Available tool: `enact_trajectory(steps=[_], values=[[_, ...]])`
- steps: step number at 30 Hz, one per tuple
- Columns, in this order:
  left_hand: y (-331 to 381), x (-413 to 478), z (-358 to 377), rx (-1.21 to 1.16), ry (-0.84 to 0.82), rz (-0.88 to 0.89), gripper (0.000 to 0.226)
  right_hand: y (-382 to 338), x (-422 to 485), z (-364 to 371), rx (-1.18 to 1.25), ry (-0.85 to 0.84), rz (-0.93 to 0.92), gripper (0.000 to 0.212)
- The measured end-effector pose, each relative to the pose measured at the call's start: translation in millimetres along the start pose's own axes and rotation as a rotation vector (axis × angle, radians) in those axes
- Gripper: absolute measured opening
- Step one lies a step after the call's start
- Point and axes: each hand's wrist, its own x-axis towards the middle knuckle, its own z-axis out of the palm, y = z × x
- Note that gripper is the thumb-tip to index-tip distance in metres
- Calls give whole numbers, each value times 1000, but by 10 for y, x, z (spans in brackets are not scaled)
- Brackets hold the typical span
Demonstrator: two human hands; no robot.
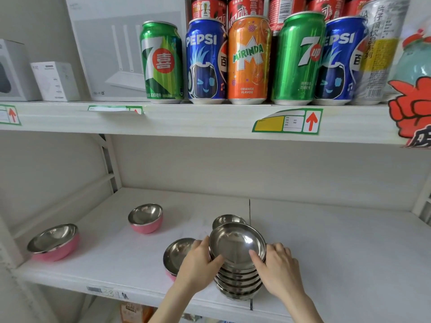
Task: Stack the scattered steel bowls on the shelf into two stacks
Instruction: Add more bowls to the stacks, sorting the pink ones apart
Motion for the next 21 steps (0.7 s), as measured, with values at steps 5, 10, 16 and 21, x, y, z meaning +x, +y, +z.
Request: enact_trajectory(steps=[5,10,16,21], values=[[-31,-103,-8,412,164,39,64,-34,-112,-56,-105,136,-45,63],[-117,-262,-151,596,348,177,61,-137,-246,-140,-117,279,-126,72],[-299,-462,-463,644,414,224,59,-474,-467,-221,-125,349,-188,71],[-592,-685,-812,666,422,222,58,-919,-661,-131,-125,331,-196,72]])
